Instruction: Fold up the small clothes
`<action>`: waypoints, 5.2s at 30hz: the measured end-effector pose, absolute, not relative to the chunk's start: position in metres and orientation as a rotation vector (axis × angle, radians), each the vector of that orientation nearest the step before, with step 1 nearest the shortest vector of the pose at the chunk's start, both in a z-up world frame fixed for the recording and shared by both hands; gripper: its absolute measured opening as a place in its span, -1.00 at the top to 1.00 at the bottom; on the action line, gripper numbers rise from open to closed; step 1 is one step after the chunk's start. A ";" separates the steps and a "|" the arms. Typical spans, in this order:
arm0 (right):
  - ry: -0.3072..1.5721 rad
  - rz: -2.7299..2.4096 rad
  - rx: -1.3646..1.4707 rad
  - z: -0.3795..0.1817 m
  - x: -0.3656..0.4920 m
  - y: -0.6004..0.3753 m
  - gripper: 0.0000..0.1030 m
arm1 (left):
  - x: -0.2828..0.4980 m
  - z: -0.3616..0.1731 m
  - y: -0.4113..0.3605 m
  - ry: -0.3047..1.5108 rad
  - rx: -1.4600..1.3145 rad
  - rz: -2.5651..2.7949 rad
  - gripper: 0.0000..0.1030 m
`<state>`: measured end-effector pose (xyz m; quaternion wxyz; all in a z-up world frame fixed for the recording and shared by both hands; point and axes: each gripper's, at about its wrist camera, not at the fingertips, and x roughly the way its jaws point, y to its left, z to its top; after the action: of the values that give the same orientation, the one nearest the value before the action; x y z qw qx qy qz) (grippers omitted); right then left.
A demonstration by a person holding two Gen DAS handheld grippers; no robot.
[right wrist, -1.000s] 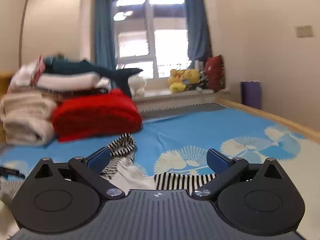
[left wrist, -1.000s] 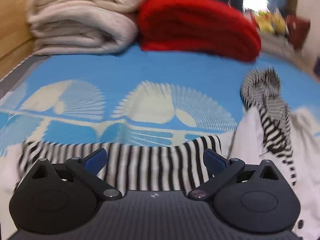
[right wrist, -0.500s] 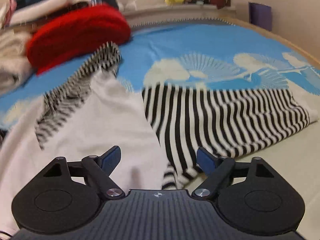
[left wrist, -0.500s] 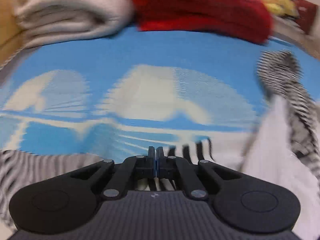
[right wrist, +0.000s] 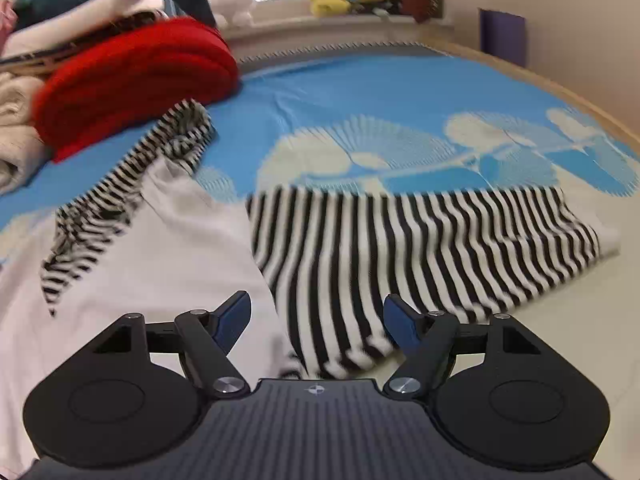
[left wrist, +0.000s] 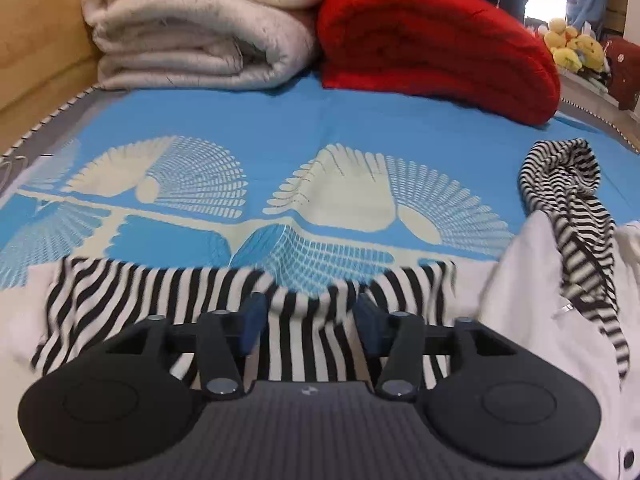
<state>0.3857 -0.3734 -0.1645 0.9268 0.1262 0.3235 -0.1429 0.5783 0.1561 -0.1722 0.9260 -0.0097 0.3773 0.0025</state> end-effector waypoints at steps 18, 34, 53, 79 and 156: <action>0.710 -0.169 0.009 -0.197 0.456 -0.335 1.00 | 0.570 -0.209 0.133 0.827 0.127 0.032 -0.66; 0.716 -0.306 0.126 -0.206 0.446 -0.380 0.37 | 0.570 -0.203 0.133 0.837 0.117 0.047 -0.66; 0.576 -0.083 0.222 -0.083 0.137 -0.325 -0.15 | 0.298 -0.136 0.104 0.828 0.037 -0.135 -0.78; 0.821 -0.201 0.202 -0.197 0.125 -0.350 0.87 | 0.231 -0.190 0.070 1.017 0.110 -0.236 -0.84; 0.698 -0.193 0.143 -0.162 0.306 -0.251 -0.70 | 0.423 -0.158 0.145 0.853 -0.034 0.200 -0.99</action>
<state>0.3055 -0.2508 -0.1621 0.9327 0.0701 0.3410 -0.0942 0.4228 0.1450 -0.1578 0.9055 -0.0163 0.4129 0.0967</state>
